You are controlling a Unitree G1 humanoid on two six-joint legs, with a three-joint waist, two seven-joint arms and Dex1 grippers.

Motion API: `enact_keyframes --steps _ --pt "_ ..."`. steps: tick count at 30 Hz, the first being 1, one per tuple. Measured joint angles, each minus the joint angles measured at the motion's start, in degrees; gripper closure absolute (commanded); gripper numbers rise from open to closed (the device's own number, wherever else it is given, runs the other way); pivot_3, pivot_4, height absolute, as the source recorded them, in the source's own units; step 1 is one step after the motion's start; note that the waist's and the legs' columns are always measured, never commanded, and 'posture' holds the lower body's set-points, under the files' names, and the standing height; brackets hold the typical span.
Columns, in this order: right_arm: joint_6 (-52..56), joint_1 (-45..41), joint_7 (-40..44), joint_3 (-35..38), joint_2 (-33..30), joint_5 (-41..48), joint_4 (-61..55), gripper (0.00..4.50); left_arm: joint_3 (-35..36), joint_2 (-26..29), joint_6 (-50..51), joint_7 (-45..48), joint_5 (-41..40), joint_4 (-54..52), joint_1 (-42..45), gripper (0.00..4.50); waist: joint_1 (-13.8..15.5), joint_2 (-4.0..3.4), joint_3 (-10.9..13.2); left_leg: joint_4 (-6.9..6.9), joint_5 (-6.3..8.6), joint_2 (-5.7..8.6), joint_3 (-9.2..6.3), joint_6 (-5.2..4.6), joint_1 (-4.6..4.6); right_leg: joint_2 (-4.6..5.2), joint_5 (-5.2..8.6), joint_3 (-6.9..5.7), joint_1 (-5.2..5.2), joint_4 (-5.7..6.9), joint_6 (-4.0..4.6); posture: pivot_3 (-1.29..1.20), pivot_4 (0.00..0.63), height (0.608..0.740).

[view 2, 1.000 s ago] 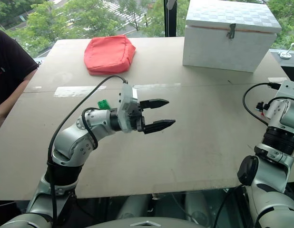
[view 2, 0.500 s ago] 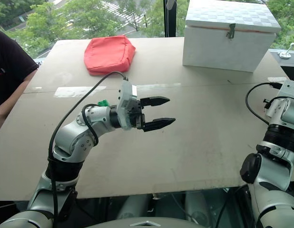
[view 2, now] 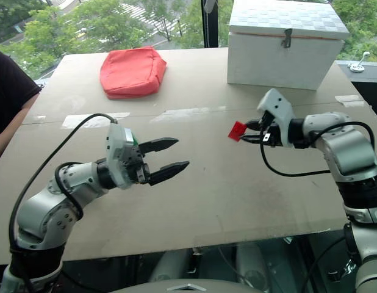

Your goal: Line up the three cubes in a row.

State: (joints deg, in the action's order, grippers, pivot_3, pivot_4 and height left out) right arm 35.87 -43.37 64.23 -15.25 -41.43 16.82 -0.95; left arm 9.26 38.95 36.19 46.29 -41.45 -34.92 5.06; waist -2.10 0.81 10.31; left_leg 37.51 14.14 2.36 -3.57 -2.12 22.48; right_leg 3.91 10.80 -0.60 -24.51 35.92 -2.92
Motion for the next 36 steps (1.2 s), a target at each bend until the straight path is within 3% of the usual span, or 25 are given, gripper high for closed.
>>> enact_keyframes --steps 6,10,22,31,34,36 --pt "-12.6 -6.6 7.9 -9.2 3.9 -8.8 18.1 3.28 5.0 3.2 1.9 -0.5 -3.1 -5.0 -6.2 0.55 1.3 0.06 0.0 0.05 -0.14 0.02 0.03 0.29 0.11 0.03 -0.25 0.04 -0.07 -0.07 0.24 0.00 0.150 0.740" --pt "-18.6 -9.0 11.0 -10.3 6.1 -11.7 24.8 3.28 7.4 4.9 3.3 -1.5 -5.4 -6.8 -8.1 0.55 1.4 0.05 0.0 -0.06 -0.16 0.02 0.03 0.34 0.14 0.04 -0.25 0.05 -0.13 -0.10 0.25 0.00 0.150 0.740" --pt "-21.2 -10.2 15.0 -9.9 7.1 -14.6 27.0 3.28 10.5 9.2 3.2 1.6 -7.7 -7.1 -12.1 0.55 1.4 0.05 0.0 -0.07 -0.13 0.02 0.04 0.31 0.12 0.03 -0.27 0.03 -0.14 -0.09 0.29 0.00 0.150 0.740" --pt "-20.4 -10.1 15.6 -9.6 6.9 -15.9 26.7 3.28 10.5 9.5 2.0 3.8 -7.1 -5.7 -12.1 0.55 1.4 0.05 0.0 -0.07 -0.13 0.02 0.04 0.31 0.12 0.03 -0.27 0.04 -0.14 -0.09 0.29 0.00 0.150 0.740" --pt "-21.0 -10.1 16.3 -9.5 6.9 -16.4 26.9 1.76 10.5 9.5 1.4 4.2 -6.4 -5.4 -12.1 0.55 1.4 0.05 0.0 -0.07 -0.14 0.02 0.04 0.31 0.12 0.04 -0.27 0.04 -0.14 -0.10 0.29 0.00 0.150 0.740" --pt "-21.2 -10.1 16.6 -9.5 7.0 -16.6 27.2 1.07 10.4 9.5 1.0 4.2 -5.8 -5.4 -12.1 0.55 1.4 0.04 0.0 -0.07 -0.13 0.02 0.05 0.31 0.12 0.04 -0.27 0.04 -0.14 -0.09 0.29 0.00 0.150 0.740"
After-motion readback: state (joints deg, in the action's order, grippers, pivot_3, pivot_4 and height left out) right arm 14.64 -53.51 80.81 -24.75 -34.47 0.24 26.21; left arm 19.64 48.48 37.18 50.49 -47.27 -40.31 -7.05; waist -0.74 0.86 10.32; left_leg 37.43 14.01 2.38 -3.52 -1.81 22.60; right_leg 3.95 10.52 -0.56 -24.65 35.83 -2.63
